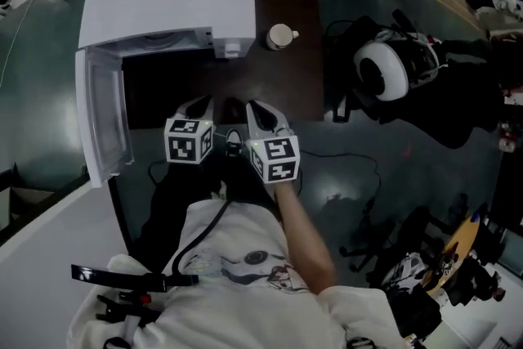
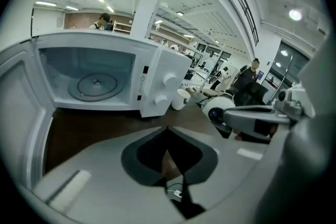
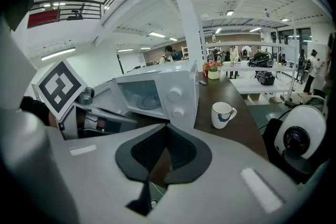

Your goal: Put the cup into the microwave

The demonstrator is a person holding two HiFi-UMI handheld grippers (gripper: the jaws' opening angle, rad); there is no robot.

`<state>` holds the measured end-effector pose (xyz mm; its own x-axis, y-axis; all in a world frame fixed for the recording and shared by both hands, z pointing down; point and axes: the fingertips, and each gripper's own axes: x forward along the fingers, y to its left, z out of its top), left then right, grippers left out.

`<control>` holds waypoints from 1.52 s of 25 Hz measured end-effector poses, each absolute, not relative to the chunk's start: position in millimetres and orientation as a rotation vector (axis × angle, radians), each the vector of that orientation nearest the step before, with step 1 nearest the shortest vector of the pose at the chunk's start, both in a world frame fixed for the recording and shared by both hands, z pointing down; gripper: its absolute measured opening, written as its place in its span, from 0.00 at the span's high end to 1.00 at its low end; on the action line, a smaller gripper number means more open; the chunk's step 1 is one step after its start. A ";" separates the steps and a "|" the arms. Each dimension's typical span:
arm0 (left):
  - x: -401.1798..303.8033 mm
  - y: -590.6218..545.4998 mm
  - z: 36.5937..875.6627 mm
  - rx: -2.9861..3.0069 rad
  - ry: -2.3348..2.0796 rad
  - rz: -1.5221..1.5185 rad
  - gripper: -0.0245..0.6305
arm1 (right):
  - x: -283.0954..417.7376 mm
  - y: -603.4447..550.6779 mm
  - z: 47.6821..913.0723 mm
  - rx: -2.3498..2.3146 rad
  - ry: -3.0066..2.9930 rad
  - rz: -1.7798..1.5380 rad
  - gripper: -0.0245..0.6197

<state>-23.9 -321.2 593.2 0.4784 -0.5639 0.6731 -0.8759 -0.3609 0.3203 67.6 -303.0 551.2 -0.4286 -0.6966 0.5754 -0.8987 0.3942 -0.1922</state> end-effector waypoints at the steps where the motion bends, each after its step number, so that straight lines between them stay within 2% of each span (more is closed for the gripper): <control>1: -19.3 -322.5 601.1 2.053 -1.178 0.613 0.96 | 73.1 -307.0 558.0 1.374 -2.248 0.688 0.96; 21: 11.8 -357.0 670.7 1.916 -1.146 0.712 0.96 | 125.5 -369.0 635.3 1.369 -2.144 0.792 0.96; 30: 10.2 -357.0 683.1 1.891 -1.136 0.736 0.96 | 150.4 -407.8 671.4 1.365 -2.069 0.844 0.82; 38: 8.5 -359.7 682.8 1.860 -1.159 0.734 0.96 | 188.5 -449.3 688.8 1.471 -1.966 0.876 0.51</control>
<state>8.5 -359.7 682.8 0.4099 -0.4412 0.7983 -0.9103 -0.2534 0.3273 188.5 -449.3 688.8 -0.2681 -0.6202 0.7372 -0.9629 0.1974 -0.1841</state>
